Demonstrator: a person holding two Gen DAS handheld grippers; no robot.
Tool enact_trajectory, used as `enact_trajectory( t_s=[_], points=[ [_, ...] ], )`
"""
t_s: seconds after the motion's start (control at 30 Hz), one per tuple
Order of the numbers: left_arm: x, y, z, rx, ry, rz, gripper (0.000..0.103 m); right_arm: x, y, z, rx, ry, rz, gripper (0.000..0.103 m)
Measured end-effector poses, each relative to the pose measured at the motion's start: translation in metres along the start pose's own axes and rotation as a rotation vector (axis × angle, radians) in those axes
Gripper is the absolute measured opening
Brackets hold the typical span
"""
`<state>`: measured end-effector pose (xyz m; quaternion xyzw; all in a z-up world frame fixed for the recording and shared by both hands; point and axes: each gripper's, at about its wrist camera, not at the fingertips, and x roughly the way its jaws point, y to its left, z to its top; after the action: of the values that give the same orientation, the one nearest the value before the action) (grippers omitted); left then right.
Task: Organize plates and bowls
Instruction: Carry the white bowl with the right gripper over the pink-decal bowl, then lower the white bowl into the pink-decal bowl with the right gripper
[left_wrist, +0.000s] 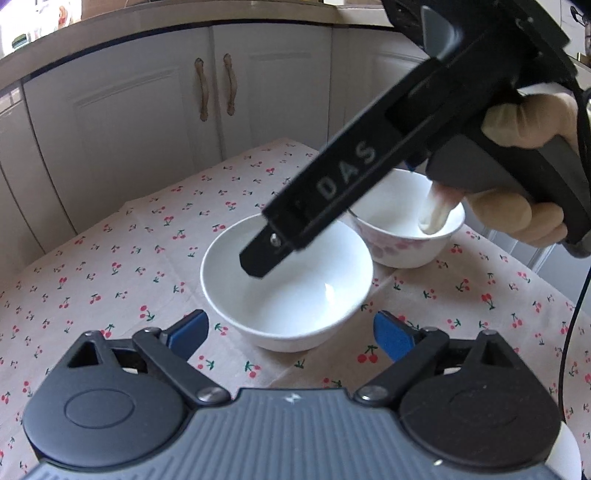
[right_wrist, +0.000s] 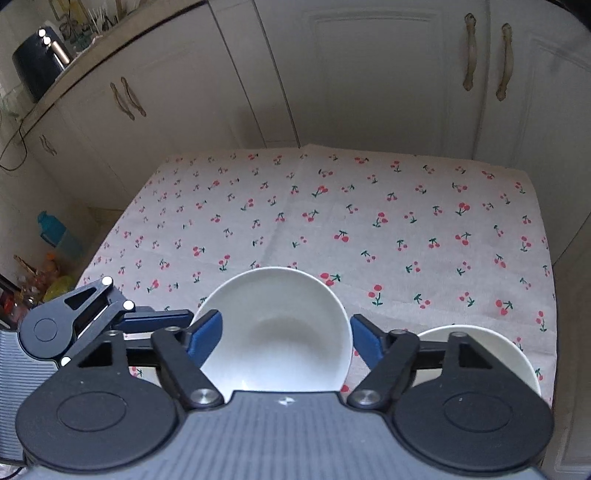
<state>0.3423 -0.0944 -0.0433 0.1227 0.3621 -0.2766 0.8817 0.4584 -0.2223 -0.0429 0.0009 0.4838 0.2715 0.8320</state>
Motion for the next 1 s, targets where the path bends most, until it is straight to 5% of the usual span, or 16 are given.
enact_trajectory(
  t_s=[0.27,1.0],
  points=[
    [0.006,0.006,0.001,-0.01,-0.013,-0.014,0.086,0.002,-0.004,-0.001,0.01,0.016,-0.001,0.073],
    [-0.018,0.0,0.004,0.022,-0.013,0.009,0.086,-0.015,0.012,-0.005,0.003,-0.006,-0.005,0.073]
  ],
)
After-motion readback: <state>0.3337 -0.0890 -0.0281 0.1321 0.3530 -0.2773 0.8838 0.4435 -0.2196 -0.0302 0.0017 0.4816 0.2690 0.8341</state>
